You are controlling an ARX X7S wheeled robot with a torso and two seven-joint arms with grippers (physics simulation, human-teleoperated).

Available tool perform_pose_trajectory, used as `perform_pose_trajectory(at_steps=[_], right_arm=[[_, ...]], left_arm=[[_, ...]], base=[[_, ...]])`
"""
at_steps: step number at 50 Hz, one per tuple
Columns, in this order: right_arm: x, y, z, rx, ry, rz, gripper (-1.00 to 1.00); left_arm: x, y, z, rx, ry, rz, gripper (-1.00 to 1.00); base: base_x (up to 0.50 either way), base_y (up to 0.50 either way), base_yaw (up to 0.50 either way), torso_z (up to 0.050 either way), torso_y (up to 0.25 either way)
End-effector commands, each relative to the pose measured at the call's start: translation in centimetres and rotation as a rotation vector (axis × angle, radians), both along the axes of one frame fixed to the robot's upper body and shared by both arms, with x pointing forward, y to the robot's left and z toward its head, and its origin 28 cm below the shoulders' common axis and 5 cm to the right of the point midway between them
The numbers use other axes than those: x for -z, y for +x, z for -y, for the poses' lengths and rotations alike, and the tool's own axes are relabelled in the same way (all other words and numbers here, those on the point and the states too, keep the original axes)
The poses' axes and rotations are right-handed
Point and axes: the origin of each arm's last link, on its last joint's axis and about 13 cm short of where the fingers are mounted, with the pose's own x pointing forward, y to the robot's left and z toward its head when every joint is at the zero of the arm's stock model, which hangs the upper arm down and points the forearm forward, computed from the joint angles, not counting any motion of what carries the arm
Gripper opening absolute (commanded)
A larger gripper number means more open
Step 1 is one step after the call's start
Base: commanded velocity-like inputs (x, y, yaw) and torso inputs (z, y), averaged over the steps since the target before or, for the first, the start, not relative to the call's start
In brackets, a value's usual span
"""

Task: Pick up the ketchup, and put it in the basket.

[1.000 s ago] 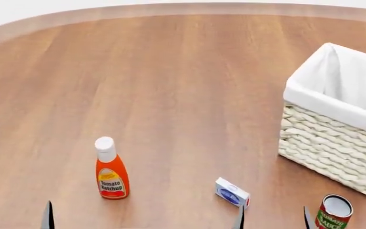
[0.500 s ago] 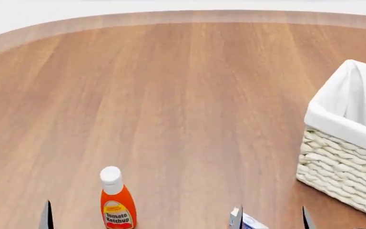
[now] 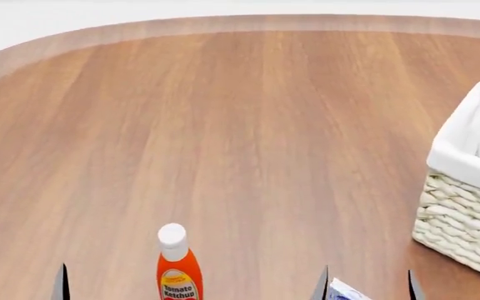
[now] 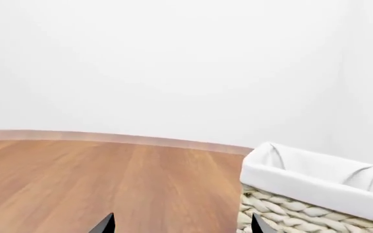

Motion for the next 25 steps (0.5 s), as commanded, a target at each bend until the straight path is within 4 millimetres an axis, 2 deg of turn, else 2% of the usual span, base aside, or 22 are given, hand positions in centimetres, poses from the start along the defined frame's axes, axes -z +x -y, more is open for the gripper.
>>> perform_pose_trajectory(at_steps=[1, 14, 25], right_arm=[[-0.21, 0.07, 0.2, 0.008, 0.028, -0.009, 1.0], [-0.25, -0.14, 0.2, 0.02, 0.032, 0.004, 1.0], [-0.38, -0.4, 0.3, 0.024, 0.038, 0.014, 1.0]], left_arm=[[-0.22, -0.02, -0.02, 0.001, -0.001, 0.006, 1.0], [-0.51, -0.29, -0.17, -0.005, -0.006, 0.016, 1.0], [-0.62, -0.54, -0.15, -0.004, -0.005, 0.022, 1.0]], base=[[0.5, 0.0, 0.0, 0.0, 0.0], [0.49, 0.0, 0.0, 0.0, 0.0], [0.0, 0.0, 0.0, 0.0, 0.0]])
